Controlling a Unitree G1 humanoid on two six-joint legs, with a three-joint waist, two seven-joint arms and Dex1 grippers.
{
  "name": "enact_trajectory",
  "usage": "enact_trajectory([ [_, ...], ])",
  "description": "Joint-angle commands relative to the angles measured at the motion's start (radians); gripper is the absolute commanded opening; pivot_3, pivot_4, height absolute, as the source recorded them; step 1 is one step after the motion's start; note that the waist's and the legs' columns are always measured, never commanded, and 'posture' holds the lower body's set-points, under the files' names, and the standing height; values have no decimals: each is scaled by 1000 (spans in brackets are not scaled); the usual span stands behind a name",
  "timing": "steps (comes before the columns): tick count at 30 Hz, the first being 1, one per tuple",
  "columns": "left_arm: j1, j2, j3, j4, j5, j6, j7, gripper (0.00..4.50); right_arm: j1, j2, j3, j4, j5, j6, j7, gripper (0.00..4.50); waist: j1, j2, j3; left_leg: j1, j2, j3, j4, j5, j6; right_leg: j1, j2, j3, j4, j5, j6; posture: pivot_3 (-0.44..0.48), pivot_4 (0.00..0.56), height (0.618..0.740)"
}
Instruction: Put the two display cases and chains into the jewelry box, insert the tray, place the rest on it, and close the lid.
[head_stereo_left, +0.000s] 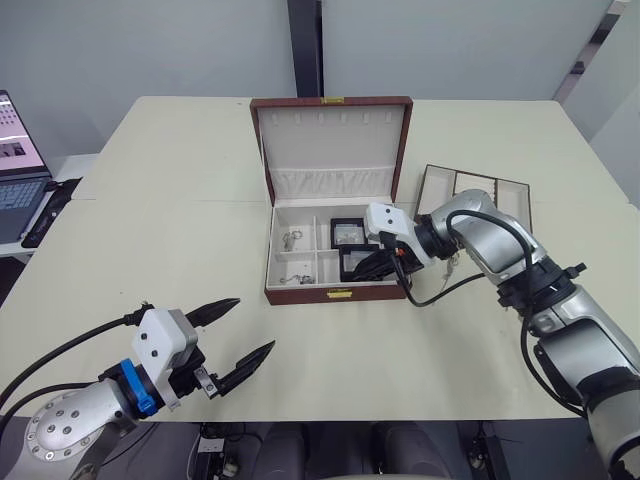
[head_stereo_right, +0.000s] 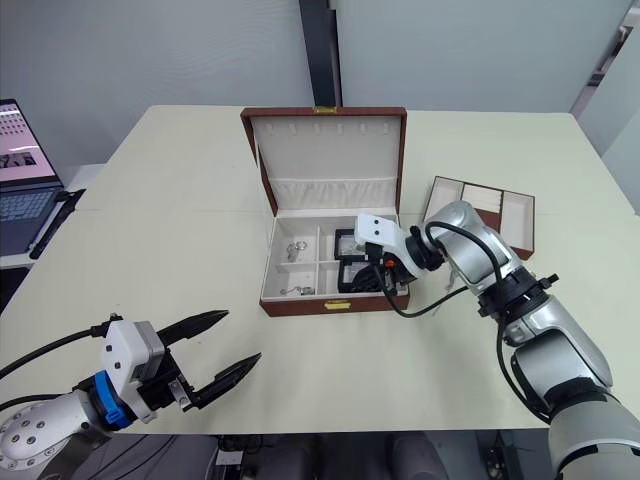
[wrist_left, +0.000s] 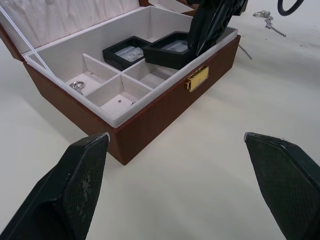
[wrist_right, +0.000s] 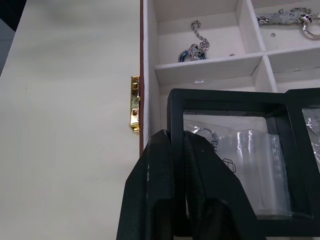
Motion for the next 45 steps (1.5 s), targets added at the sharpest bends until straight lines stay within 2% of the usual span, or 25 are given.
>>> enact_trajectory([
  [1,3,-1,22,-34,-11,-6,7,4500,-27,10,-42,-8,6,-12,0,1108,0,0,0,0,0,0,0,0,0,0,0,0,0,0,0,0,150,740],
  [8,-30,11,27,-16,-22,8,2,4500,-42,17,-89,3,11,-11,-11,2904,0,0,0,0,0,0,0,0,0,0,0,0,0,0,0,0,150,740],
  [13,-69,25,23,7,-29,26,-5,4500,-45,19,-133,3,22,-15,-27,4479,0,0,0,0,0,0,0,0,0,0,0,0,0,0,0,0,150,740],
  [21,-114,50,29,32,-69,103,-2,4500,23,-19,-262,-35,91,-42,-32,4479,0,0,0,0,0,0,0,0,0,0,0,0,0,0,0,0,150,740],
  [25,-170,78,53,70,-114,180,15,4500,129,-73,-423,-101,198,-65,-29,4479,5,0,0,-1,-1,-2,0,0,0,1,-1,0,-1,0,0,0,150,740],
  [27,-195,100,92,107,-140,210,6,4500,233,-135,-500,-139,224,-83,-31,4479,5,0,0,-1,-1,-1,0,0,0,1,-1,0,-1,0,0,0,150,740],
  [36,-244,195,219,263,-158,260,-61,4500,550,-301,-739,-243,318,-61,-81,4479,-2,1,1,0,0,0,-1,0,0,1,1,0,-1,0,0,0,150,740],
  [40,-264,243,263,385,-119,239,-103,4500,700,-351,-843,-218,309,-100,-112,4479,1,1,1,0,0,0,-1,0,0,2,1,0,-2,0,0,0,150,740],
  [45,-300,286,282,511,-71,198,-143,4500,785,-363,-919,-156,298,-150,-164,4479,-3,1,1,2,0,3,-1,0,0,2,1,1,-1,0,0,0,150,740],
])
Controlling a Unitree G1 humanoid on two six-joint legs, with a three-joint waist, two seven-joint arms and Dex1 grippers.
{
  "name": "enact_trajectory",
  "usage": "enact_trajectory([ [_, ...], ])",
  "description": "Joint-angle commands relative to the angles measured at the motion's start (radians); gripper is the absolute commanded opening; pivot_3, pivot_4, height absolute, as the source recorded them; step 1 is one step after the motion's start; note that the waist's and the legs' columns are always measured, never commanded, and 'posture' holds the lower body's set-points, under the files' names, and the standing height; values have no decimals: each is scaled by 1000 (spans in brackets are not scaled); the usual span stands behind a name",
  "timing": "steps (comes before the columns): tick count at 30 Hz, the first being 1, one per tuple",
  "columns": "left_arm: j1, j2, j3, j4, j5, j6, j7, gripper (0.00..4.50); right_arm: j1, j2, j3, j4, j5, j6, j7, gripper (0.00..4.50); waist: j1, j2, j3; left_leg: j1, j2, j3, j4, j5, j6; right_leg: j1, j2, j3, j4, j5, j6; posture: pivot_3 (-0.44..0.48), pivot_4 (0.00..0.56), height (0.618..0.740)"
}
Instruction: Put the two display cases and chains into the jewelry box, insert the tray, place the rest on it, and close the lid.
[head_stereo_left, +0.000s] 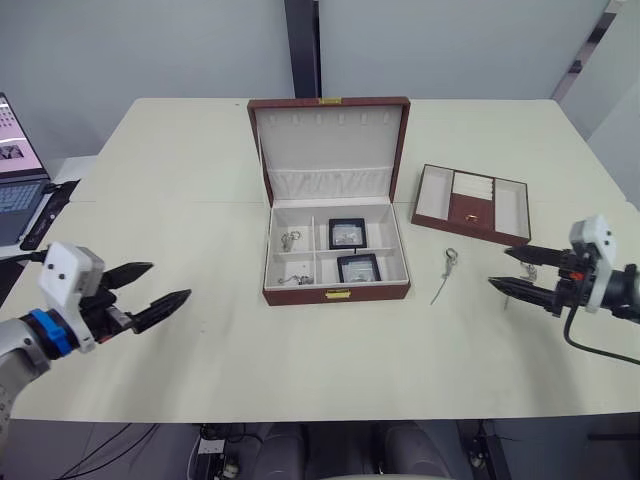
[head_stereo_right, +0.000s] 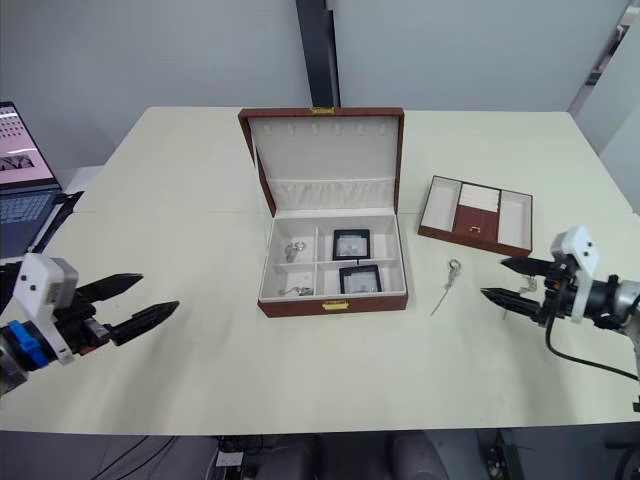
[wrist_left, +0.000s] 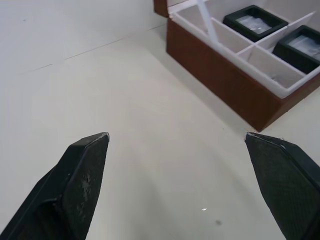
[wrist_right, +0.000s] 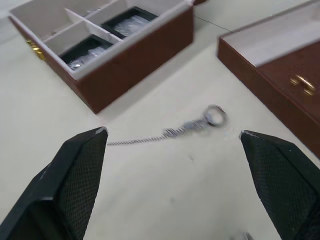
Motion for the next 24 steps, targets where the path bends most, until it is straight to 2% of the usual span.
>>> enact_trajectory([
  [1,-34,42,42,75,30,-44,-35,4500,48,-25,-76,23,-5,-61,-33,4479,0,0,0,0,0,0,0,0,0,0,0,0,0,0,0,0,150,740],
  [6,-55,61,51,163,63,-73,-58,4500,112,-22,-112,84,-24,-118,-78,4479,2,0,0,0,0,0,-1,0,0,0,0,0,-1,0,0,0,150,740],
  [24,-22,26,73,183,87,-107,-56,4500,165,-31,-70,163,-40,-207,-95,4479,2,0,0,0,0,1,-1,0,0,0,0,0,0,0,0,0,150,740],
])
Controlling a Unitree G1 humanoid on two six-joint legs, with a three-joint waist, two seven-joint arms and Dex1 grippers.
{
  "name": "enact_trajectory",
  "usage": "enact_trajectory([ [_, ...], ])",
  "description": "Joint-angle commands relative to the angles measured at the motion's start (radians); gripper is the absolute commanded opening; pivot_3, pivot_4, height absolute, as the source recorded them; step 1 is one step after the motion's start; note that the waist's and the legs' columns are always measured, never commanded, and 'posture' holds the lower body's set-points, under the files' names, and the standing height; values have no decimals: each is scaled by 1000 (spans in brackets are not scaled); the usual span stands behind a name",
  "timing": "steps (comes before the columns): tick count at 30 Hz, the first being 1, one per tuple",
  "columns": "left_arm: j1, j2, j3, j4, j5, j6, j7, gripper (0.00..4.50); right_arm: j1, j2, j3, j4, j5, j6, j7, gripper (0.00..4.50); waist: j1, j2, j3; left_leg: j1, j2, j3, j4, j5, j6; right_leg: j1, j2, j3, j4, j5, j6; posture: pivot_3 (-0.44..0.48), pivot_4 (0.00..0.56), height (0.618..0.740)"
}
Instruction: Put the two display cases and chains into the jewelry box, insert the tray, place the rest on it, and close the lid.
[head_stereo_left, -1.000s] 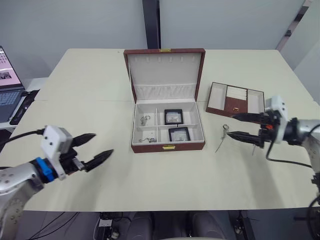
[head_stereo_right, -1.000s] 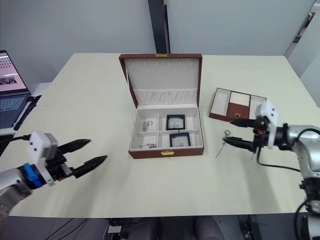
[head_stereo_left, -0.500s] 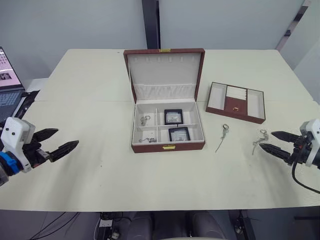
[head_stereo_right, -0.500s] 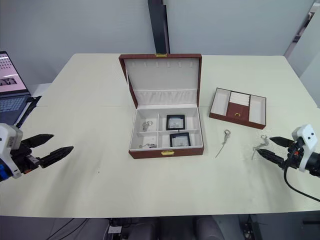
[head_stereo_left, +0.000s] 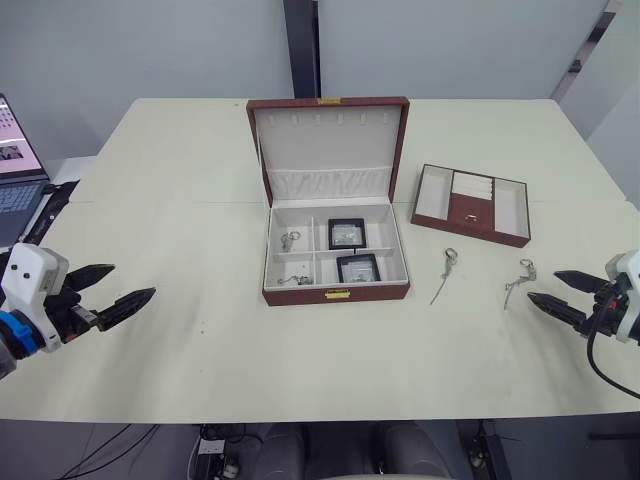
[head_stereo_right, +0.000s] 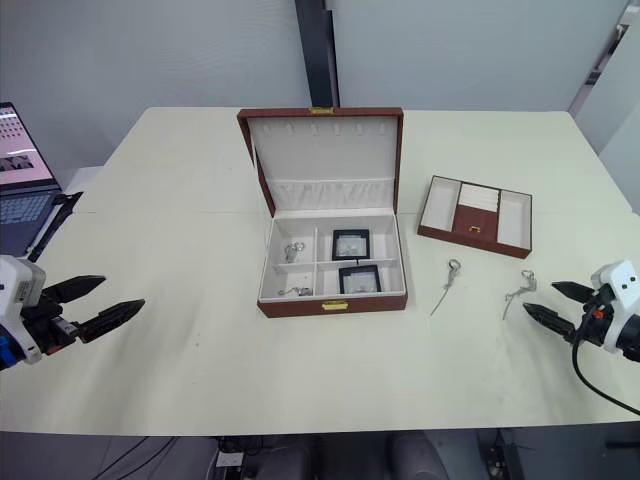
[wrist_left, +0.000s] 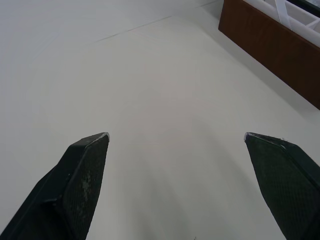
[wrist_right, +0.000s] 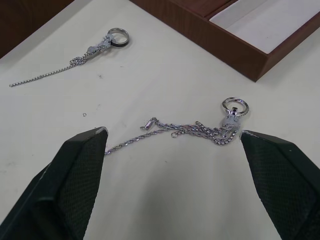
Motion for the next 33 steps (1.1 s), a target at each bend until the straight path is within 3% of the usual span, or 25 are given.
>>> enact_trajectory([
  [1,5,-4,47,-6,6,-24,2,4500,8,-25,-8,-2,-2,-27,16,4479,0,0,0,0,0,0,0,0,0,0,0,0,0,0,0,0,150,740],
  [15,5,-7,42,0,10,-33,-8,4500,5,-32,-3,1,-14,-34,23,4479,0,0,0,0,0,0,0,0,0,0,0,0,0,0,0,0,150,740],
  [21,3,-20,20,-75,-16,-15,-23,4500,-22,-69,17,-30,-9,-23,61,4479,0,0,0,0,0,0,0,0,0,0,0,0,0,0,0,0,150,740],
  [25,-2,-16,-15,-183,-38,12,-35,4500,-110,-118,43,-34,20,24,117,4479,-1,0,0,0,0,1,1,0,0,0,0,0,1,0,0,0,150,740],
  [33,-93,-24,-170,-362,-98,62,-47,4500,-485,-160,268,195,-79,-32,298,4479,-2,0,0,0,0,0,1,0,0,0,0,0,1,0,0,0,150,740],
])
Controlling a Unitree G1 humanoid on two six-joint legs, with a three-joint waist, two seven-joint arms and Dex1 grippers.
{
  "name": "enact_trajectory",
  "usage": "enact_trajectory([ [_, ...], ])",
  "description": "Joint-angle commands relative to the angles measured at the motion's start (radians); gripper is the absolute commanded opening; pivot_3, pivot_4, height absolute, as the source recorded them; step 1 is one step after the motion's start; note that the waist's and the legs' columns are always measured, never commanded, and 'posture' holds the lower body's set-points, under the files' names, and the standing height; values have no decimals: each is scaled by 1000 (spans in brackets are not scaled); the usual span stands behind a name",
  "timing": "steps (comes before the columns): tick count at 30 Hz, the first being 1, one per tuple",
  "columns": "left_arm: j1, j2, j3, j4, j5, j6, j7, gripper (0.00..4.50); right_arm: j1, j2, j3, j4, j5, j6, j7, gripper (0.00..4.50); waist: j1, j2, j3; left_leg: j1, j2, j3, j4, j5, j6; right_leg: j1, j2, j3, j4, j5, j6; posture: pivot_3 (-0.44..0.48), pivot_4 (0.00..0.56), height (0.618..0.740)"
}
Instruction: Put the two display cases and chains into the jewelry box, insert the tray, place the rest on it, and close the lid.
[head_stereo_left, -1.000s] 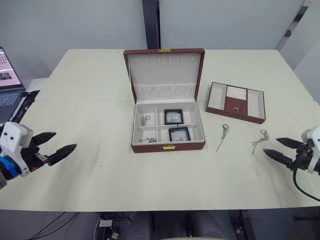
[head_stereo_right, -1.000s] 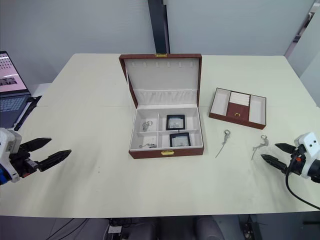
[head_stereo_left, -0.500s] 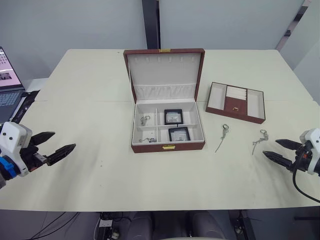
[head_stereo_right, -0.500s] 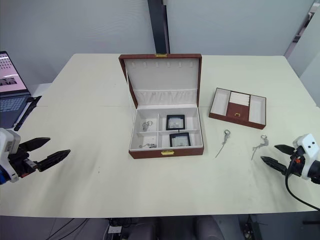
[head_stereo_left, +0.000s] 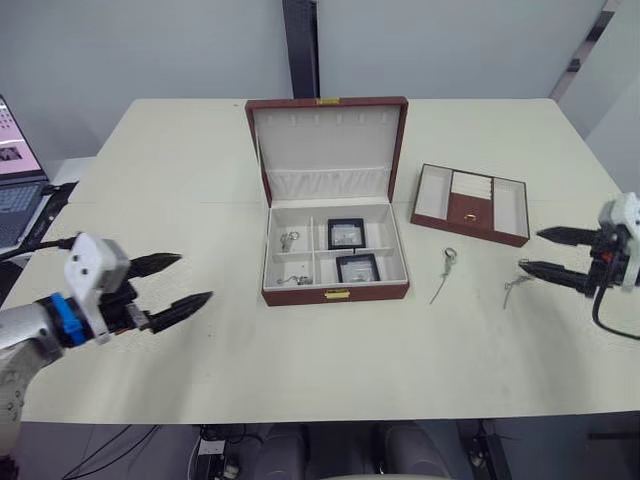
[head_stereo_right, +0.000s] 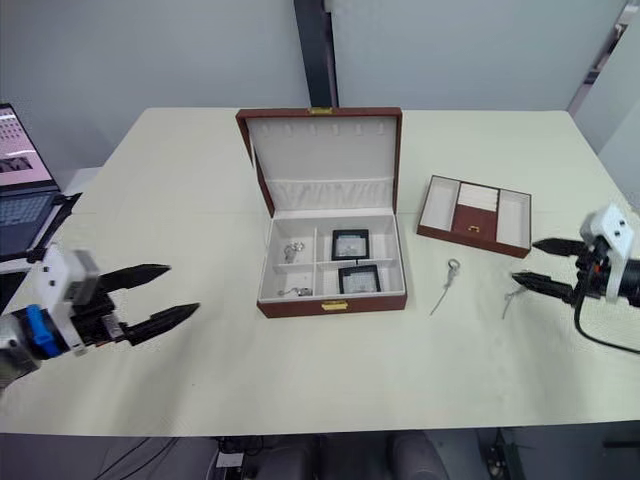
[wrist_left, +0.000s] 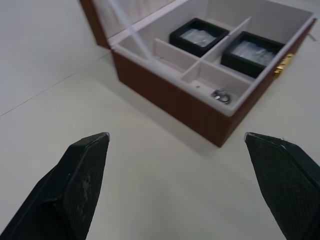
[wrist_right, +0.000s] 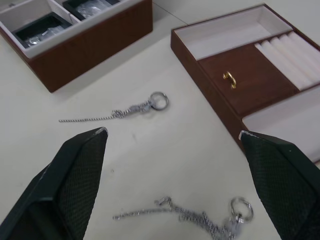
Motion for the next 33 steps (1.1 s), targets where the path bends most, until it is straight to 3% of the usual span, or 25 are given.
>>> enact_trajectory([
  [1,-55,-1,-48,-49,-25,8,-1,4500,-105,-15,71,103,-58,-63,72,4479,0,0,0,0,0,0,0,0,0,0,0,0,0,0,0,0,150,740],
  [10,-206,-60,-246,-137,-52,23,4,4500,-403,78,245,505,-244,-296,134,4479,0,0,0,-1,0,1,1,0,0,-1,0,0,0,0,0,0,150,740],
  [16,-259,-127,-342,-152,-26,-11,16,4500,-551,146,295,767,-366,-437,57,4479,-3,0,0,-1,0,2,1,1,-2,-1,0,1,1,0,0,0,150,740],
  [29,-266,-182,-382,-125,25,-116,18,4500,-633,235,305,951,-494,-506,-133,4479,-7,0,0,-1,0,2,2,3,-5,-1,0,1,1,0,0,0,150,740],
  [33,-259,-197,-390,-151,16,-106,28,4500,-632,248,308,965,-514,-503,-163,3487,-8,0,0,-1,0,3,2,3,-5,-2,0,1,2,0,0,0,150,740],
])
